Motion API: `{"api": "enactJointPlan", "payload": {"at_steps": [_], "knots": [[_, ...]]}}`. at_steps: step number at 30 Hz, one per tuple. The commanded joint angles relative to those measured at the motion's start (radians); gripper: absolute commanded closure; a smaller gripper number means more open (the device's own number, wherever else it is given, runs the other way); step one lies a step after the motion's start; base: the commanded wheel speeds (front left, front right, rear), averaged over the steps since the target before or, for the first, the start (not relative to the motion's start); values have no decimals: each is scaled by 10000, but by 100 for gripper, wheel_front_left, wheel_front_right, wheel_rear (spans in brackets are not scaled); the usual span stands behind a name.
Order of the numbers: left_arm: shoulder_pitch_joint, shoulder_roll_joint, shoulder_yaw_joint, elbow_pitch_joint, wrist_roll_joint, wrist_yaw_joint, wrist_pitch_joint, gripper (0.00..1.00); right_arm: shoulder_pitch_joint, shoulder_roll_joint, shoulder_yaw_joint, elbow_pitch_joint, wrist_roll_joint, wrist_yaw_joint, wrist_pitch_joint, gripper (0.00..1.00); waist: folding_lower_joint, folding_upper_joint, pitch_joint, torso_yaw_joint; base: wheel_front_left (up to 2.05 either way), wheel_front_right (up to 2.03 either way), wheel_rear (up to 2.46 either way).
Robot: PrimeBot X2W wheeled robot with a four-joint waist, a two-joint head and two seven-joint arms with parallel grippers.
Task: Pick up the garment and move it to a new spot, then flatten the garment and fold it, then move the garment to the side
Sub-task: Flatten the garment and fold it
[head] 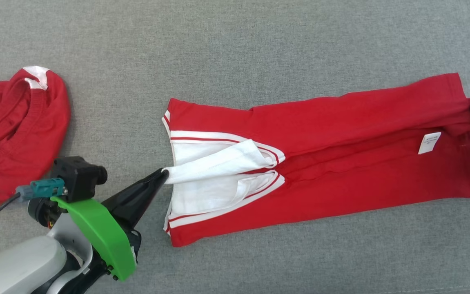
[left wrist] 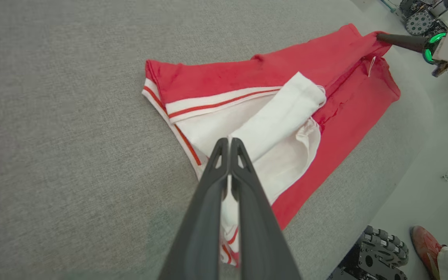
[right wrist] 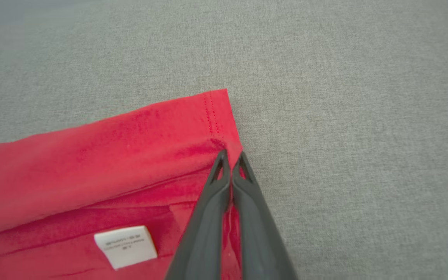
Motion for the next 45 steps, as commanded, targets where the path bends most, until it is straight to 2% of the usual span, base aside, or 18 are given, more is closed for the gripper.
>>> {"api": "enactJointPlan", "payload": {"at_steps": [1,6,7,8,9,10,11,12,18,22,24,26,29,33,37,41,45], "knots": [[183,-113,17,107,-130,-30,-8,100,254,84,-110,-117,-87,-11,107,100,0,0,42,31,0,0,0],[388,-323,-30,665,-66,-32,11,100,636,284,-485,-491,-287,-11,345,100,0,0,140,69,0,0,0],[441,-381,-50,784,-27,-25,50,100,686,313,-537,-507,-312,-11,362,96,0,0,142,76,0,0,0],[504,-483,-74,904,44,-42,61,100,725,362,-622,-517,-349,-11,405,69,0,0,135,84,0,0,0],[559,-569,-82,993,-6,-68,55,78,737,413,-693,-510,-383,-11,431,51,0,0,121,86,0,0,0],[591,-648,-81,1100,-26,-76,35,53,775,487,-719,-486,-399,-11,469,0,0,0,83,85,0,0,0],[634,-758,-75,1187,-8,-77,-7,16,828,556,-785,-464,-430,-11,448,0,0,0,25,98,0,0,0],[685,-865,-42,1245,-72,-54,-103,0,885,579,-849,-450,-461,-11,411,0,0,0,-24,111,0,0,0],[1058,-1327,-15,1524,271,350,-851,0,1573,754,-1368,-842,-574,-11,-262,0,0,0,-671,184,0,0,0],[1565,-1712,468,1763,678,1083,-1670,0,2220,981,-1664,-1278,-681,-11,-1139,0,0,0,-1110,248,0,0,0],[2013,-2074,1004,1899,780,1433,-1819,0,2578,1088,-1715,-1441,-722,-11,-1535,0,0,0,-1334,311,0,0,0],[2523,-2613,2090,1895,1166,1738,-1872,0,2867,1195,-1740,-1561,-755,-11,-1945,0,0,0,-1497,391,0,0,0],[3848,-3730,3855,1823,2317,2026,-1852,0,3366,1438,-1786,-1445,-787,-9,-2514,0,0,0,-1766,591,0,0,0],[5213,-5065,5501,1773,4132,1957,-1856,0,3658,1621,-1768,-1248,-825,-9,-2989,0,0,0,-2011,846,0,0,0],[6268,-6113,6542,1905,5832,1621,-1856,0,3635,1779,-1855,-981,-904,-9,-3260,0,0,0,-2181,1165,0,0,0],[6901,-6853,7281,2100,7585,1215,-1856,0,3446,1879,-2102,-555,-1171,-9,-3436,0,0,0,-2315,1550,0,0,0],[7344,-7309,7451,2432,8940,761,-1847,0,3208,1938,-2470,131,-1448,-9,-3334,0,0,0,-2407,1910,0,0,0]]}}
